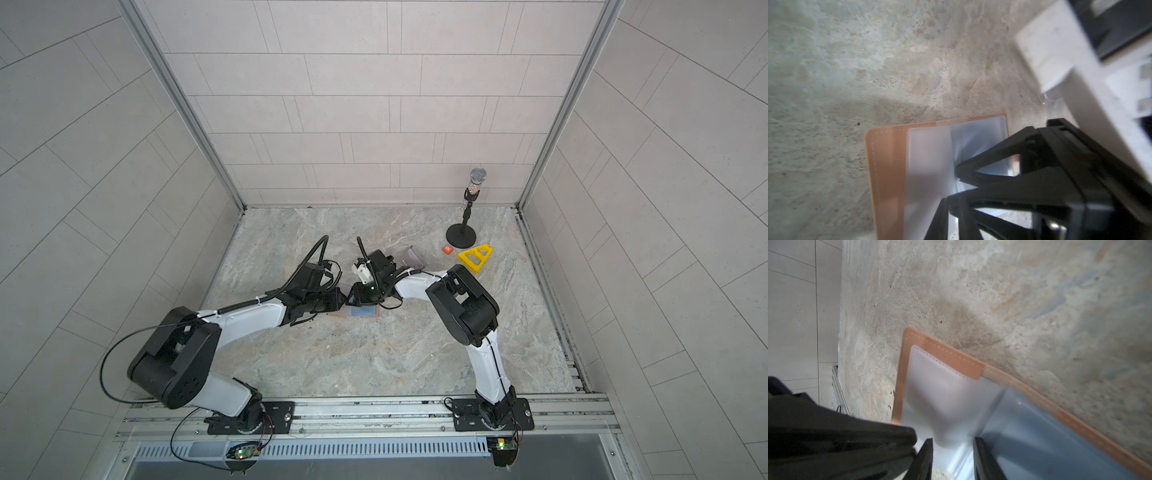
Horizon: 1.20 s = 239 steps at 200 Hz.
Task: Put the credit cards into the card holder
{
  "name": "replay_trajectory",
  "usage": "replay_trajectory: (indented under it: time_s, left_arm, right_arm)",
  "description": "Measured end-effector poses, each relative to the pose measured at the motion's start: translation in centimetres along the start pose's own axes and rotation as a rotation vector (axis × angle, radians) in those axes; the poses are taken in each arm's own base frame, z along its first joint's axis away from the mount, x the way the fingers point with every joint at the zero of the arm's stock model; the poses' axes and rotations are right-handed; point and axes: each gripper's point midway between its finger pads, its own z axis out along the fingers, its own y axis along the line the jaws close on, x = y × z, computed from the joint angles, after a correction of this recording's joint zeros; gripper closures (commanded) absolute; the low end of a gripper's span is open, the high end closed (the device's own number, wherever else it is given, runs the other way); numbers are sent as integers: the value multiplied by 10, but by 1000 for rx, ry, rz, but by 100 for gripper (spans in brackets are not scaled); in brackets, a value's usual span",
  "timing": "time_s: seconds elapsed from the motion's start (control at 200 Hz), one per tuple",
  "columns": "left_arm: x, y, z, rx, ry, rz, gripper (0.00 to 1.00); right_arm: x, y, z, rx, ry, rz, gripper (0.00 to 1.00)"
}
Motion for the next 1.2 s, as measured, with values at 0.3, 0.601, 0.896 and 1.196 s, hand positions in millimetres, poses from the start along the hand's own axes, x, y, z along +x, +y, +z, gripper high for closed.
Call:
replay_trajectory:
  time_s: [0.3,0.601,0.896,1.196]
  left_arm:
    - [1,18,22,-45,-2,-28,88]
    - [-3,22,21,-70,-32,-23,88]
    - [0,30,12,-118,-37,-23,88]
    - [9,25,7,-95,8,-17,85]
  right_arm:
    - [0,-1,-4,30,-14,-15,62]
    - [4,-12,-19,85,-25,-10,64]
    - [2,-27,-28,127,-43,12,69]
    - [5,-22,-35,122,-36,2,68]
